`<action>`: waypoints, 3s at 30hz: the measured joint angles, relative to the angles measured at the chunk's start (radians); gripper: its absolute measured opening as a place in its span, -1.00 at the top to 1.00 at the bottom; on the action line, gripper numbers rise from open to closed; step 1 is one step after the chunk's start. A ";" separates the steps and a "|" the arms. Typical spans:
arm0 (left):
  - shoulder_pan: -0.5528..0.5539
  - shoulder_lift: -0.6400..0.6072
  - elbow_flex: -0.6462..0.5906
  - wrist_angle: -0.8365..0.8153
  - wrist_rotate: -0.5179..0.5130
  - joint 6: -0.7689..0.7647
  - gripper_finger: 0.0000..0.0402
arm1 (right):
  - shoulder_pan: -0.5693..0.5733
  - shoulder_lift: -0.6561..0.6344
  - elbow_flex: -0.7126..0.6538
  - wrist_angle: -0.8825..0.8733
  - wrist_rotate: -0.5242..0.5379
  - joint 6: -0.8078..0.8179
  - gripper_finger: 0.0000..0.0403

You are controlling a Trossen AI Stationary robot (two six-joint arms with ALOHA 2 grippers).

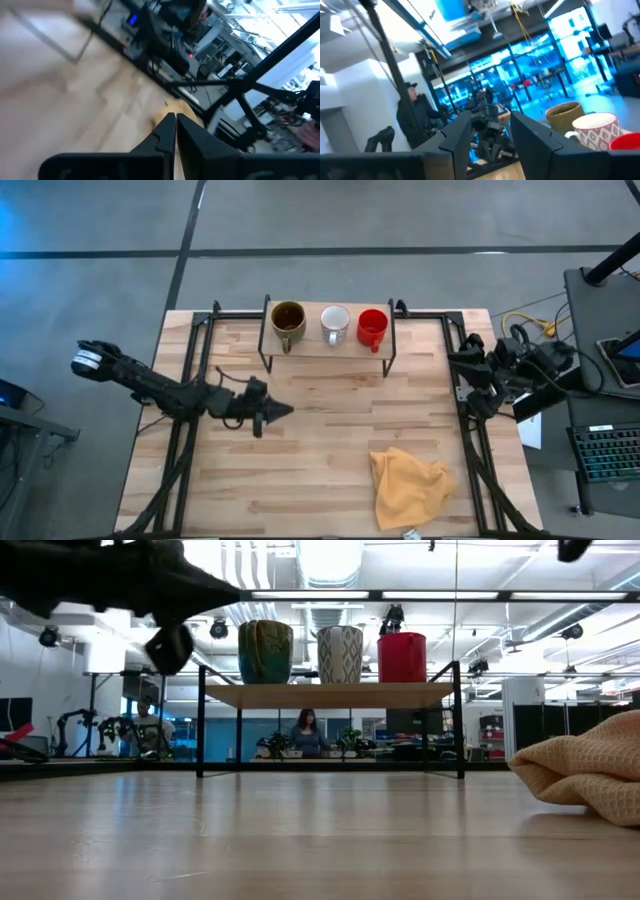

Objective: Stack small to large cups/mugs on shelf
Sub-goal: Return to Home Position

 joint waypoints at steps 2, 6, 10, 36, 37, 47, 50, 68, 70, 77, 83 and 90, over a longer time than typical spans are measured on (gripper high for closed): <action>0.045 -0.001 0.013 0.009 0.034 0.068 1.00 | 0.000 -0.056 -0.049 0.008 -0.006 -0.006 0.34; 0.129 -0.003 0.029 0.007 0.096 0.175 1.00 | 0.000 -0.157 -0.132 0.003 0.000 -0.026 0.32; 0.227 -0.017 0.034 0.007 0.130 0.253 1.00 | -0.005 -0.167 -0.171 0.014 0.061 -0.070 0.31; 0.290 -1.063 -0.040 -0.980 -0.052 0.231 1.00 | -0.060 -0.167 -0.525 0.564 0.145 -0.166 0.34; 0.291 -1.060 -0.060 -1.002 -0.057 0.228 1.00 | -0.066 -0.166 -0.530 0.547 0.171 -0.180 0.34; 0.290 -1.063 -0.242 -0.942 -0.052 0.196 1.00 | -0.083 -0.112 -0.528 0.202 0.277 -0.183 0.30; 0.290 -1.035 -0.238 -0.956 -0.056 0.213 1.00 | -0.082 -0.089 -0.528 0.108 0.195 0.001 0.30; 0.290 -0.931 -0.234 -0.983 -0.051 0.700 1.00 | -0.083 -0.040 -0.528 0.070 0.192 -0.311 0.35; 0.290 -0.926 -0.234 -0.983 -0.051 0.700 1.00 | -0.083 -0.040 -0.528 0.071 0.192 -0.272 0.36; 0.290 -0.909 -0.235 -0.984 -0.051 0.700 1.00 | -0.083 -0.040 -0.527 0.072 0.192 -0.095 0.34; 0.290 -0.900 -0.235 -0.984 -0.052 0.700 1.00 | -0.083 -0.040 -0.527 0.072 0.191 -0.024 0.35; 0.290 -0.900 -0.235 -0.984 -0.052 0.700 1.00 | -0.083 -0.040 -0.527 0.072 0.191 -0.023 0.36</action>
